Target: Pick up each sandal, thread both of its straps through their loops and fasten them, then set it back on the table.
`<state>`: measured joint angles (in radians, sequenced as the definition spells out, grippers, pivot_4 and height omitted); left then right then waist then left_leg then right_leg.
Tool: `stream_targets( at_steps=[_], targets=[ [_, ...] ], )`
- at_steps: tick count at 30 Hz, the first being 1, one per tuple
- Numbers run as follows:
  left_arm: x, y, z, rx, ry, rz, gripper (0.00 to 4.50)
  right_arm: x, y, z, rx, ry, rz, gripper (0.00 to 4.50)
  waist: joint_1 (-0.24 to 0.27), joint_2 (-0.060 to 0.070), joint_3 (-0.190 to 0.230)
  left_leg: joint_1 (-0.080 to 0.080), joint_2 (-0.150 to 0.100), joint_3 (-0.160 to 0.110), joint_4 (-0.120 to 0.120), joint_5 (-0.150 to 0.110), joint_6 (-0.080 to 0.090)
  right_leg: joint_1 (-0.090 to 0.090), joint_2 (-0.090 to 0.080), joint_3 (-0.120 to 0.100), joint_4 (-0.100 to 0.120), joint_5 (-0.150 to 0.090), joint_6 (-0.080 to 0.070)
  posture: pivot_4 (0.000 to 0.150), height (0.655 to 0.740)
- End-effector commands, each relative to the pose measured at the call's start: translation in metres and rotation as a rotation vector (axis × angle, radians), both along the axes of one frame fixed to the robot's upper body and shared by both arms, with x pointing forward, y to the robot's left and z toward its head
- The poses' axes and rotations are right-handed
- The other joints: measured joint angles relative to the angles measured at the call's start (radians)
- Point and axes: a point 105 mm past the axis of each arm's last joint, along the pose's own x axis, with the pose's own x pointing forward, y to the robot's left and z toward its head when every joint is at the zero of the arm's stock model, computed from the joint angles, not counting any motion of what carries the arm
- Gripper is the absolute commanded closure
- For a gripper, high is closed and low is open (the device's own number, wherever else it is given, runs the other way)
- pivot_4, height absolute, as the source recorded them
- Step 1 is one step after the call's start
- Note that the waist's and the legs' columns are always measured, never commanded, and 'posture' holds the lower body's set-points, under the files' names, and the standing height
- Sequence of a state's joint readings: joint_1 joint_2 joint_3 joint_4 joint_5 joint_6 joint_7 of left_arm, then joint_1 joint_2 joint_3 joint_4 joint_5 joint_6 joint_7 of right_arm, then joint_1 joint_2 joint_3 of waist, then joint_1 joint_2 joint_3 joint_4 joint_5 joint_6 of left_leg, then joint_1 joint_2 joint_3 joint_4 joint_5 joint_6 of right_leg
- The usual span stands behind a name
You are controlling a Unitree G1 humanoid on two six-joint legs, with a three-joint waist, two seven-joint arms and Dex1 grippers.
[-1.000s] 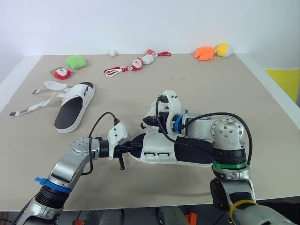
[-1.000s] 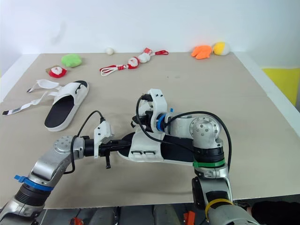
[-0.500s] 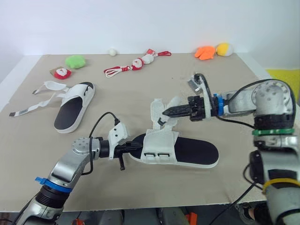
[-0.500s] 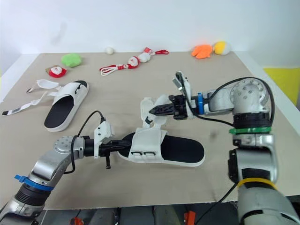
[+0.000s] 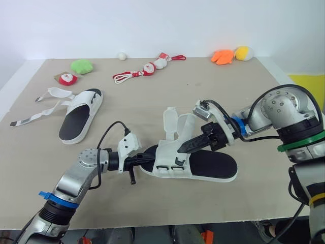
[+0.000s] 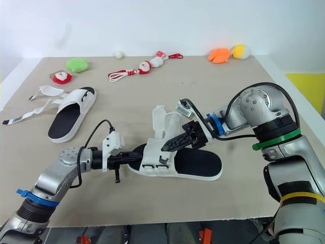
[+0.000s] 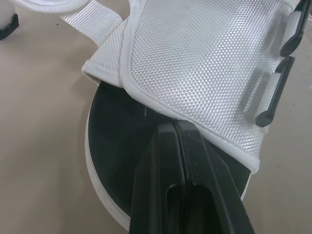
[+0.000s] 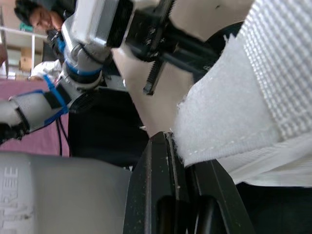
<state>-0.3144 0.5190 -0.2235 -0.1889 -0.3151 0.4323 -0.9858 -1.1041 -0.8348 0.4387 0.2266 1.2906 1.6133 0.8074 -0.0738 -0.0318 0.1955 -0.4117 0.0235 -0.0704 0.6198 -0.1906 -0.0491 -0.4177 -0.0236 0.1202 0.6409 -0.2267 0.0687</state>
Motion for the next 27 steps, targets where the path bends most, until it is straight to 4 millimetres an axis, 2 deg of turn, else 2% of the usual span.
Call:
stream_targets(
  at_steps=[1, 6, 11, 16, 21, 27],
  targets=[
    [-0.006, 0.000, -0.023, 0.049, 0.076, 0.010, 4.50, -0.008, 0.001, 0.000, -0.021, -0.036, 0.042, 4.45, 0.000, 0.000, 0.000, 0.000, 0.000, 0.000, 0.000, 0.000, 0.000, 0.000, 0.000, 0.000, 0.000, 0.000, 0.000, 0.150, 0.7400],
    [-0.007, 0.000, -0.023, 0.048, 0.079, 0.012, 4.50, -0.008, 0.004, 0.000, -0.007, -0.039, 0.051, 4.45, 0.000, 0.000, 0.000, -0.001, 0.000, 0.000, 0.000, 0.000, 0.000, -0.001, 0.000, 0.000, 0.000, 0.000, 0.001, 0.150, 0.7400],
    [-0.007, 0.000, -0.023, 0.047, 0.079, 0.016, 4.50, 0.007, 0.008, 0.017, 0.032, -0.089, 0.002, 4.45, 0.000, 0.000, 0.000, -0.001, 0.000, 0.000, 0.000, 0.000, 0.000, -0.001, 0.000, 0.000, 0.000, 0.001, 0.002, 0.150, 0.7400],
    [-0.008, 0.000, -0.023, 0.045, 0.080, 0.014, 4.50, 0.010, 0.007, 0.007, -0.008, -0.094, -0.015, 4.45, 0.001, 0.000, 0.000, -0.001, 0.000, 0.000, 0.001, 0.000, 0.000, -0.001, 0.000, 0.000, 0.000, 0.001, 0.002, 0.150, 0.7400],
    [-0.008, 0.000, -0.024, 0.042, 0.082, 0.017, 4.50, -0.003, 0.006, -0.011, -0.080, -0.128, 0.041, 4.45, 0.002, 0.000, 0.000, -0.002, 0.000, 0.000, 0.000, 0.000, 0.000, -0.001, 0.000, -0.001, 0.000, 0.002, 0.005, 0.150, 0.7400],
    [-0.008, 0.000, -0.024, 0.041, 0.083, 0.020, 4.50, -0.009, 0.010, -0.008, -0.044, -0.111, 0.076, 4.45, 0.001, 0.000, 0.000, -0.002, 0.001, 0.000, 0.000, 0.000, 0.000, -0.001, 0.001, -0.001, 0.000, 0.002, 0.005, 0.150, 0.7400]
  ],
)
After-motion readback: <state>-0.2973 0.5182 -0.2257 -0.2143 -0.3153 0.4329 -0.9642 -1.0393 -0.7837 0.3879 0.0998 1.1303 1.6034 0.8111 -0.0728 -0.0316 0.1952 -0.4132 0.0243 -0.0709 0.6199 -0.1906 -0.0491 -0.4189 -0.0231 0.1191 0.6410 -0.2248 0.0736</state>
